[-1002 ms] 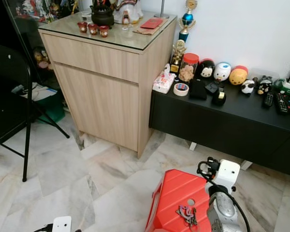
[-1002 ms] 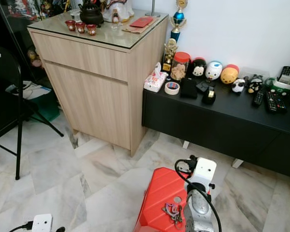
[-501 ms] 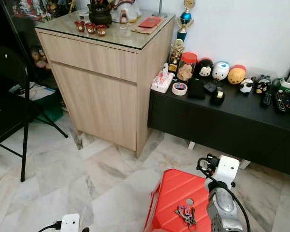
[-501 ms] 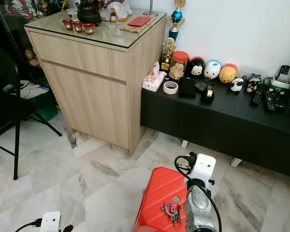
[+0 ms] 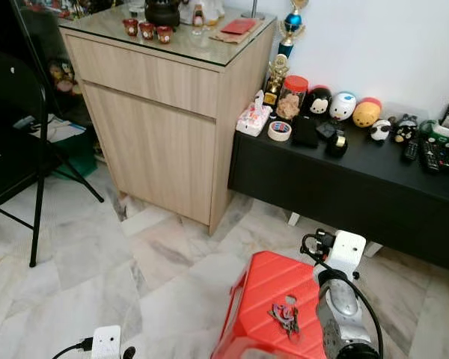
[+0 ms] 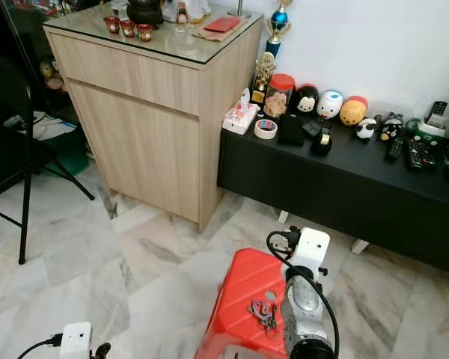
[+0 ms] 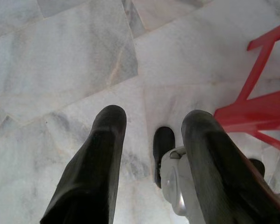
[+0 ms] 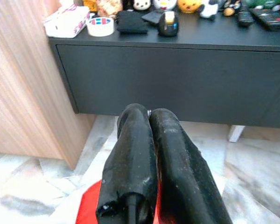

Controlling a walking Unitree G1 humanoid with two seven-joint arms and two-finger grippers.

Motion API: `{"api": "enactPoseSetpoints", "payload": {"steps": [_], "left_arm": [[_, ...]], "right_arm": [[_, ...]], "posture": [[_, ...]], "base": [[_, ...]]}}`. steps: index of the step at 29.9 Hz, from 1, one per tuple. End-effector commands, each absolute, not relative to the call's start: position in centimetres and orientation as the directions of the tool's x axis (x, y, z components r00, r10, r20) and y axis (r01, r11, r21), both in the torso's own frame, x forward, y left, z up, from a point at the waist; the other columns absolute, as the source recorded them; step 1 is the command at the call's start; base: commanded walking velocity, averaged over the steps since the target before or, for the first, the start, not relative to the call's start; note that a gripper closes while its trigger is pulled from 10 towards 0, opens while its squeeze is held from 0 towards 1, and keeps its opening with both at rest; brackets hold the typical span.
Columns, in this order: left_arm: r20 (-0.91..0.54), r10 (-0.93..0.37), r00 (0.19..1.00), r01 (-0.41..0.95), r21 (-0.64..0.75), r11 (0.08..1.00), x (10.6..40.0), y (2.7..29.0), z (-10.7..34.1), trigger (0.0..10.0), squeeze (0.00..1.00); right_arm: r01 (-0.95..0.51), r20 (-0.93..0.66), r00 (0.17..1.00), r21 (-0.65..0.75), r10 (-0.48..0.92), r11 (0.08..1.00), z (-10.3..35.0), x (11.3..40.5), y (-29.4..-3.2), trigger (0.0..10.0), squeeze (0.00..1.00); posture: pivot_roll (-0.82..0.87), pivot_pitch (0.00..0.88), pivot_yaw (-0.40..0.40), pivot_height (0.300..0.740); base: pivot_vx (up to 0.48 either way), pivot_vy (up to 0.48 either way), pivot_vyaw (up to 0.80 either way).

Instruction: Hang keys on a hook

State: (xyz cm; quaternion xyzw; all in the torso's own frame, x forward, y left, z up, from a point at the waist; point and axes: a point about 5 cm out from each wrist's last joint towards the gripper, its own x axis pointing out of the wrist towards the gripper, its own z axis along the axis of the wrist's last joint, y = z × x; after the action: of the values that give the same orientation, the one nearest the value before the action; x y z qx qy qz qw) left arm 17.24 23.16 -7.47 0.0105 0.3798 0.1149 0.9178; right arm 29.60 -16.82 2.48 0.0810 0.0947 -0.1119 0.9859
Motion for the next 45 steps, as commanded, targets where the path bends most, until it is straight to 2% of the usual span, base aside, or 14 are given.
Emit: {"api": "enactPoseSetpoints", "payload": {"steps": [1, 13, 29, 38, 45], "left_arm": [[-0.709, 0.22, 0.67, -0.215, 0.098, 0.972, 17.1, 22.8, -7.7, 10.0, 0.0], [-0.716, 0.204, 0.668, -0.194, 0.097, 0.976, 17.2, 22.7, -7.7, 10.0, 0.0], [-0.728, 0.193, 0.658, -0.185, 0.091, 0.978, 16.5, 22.3, -8.1, 10.0, 0.0], [-0.734, 0.186, 0.653, -0.177, 0.091, 0.98, 16.3, 22.1, -8.2, 10.0, 0.0], [-0.737, 0.172, 0.654, -0.168, 0.081, 0.982, 16.3, 21.8, -8.3, 10.0, 0.0]], "right_arm": [[0.258, -0.218, 0.95, 0.138, -0.225, 0.956, 2.4, 29.7, -17.3, 10.0, 0.0], [0.294, -0.232, 0.938, 0.145, -0.256, 0.945, 2.1, 29.5, -17.5, 10.0, 0.0], [0.302, -0.235, 0.936, 0.147, -0.264, 0.942, 1.9, 29.3, -17.5, 10.0, 0.0], [0.305, -0.239, 0.935, 0.154, -0.264, 0.94, 1.7, 29.1, -17.5, 10.0, 0.0], [0.3, -0.242, 0.935, 0.149, -0.259, 0.942, 1.7, 29.1, -17.4, 10.0, 0.0]], "posture": [[0.05, 0.0, -0.088, 0.74], [0.05, 0.0, -0.068, 0.74], [0.05, 0.0, -0.082, 0.74], [0.05, 0.0, -0.081, 0.74], [0.04, 0.0, -0.08, 0.74]], "base": [[-0.304, 0.0, 0.0], [-0.303, 0.0, 0.0], [-0.303, 0.0, 0.0], [0.0, 0.0, 0.0], [0.0, 0.0, -0.8]]}}
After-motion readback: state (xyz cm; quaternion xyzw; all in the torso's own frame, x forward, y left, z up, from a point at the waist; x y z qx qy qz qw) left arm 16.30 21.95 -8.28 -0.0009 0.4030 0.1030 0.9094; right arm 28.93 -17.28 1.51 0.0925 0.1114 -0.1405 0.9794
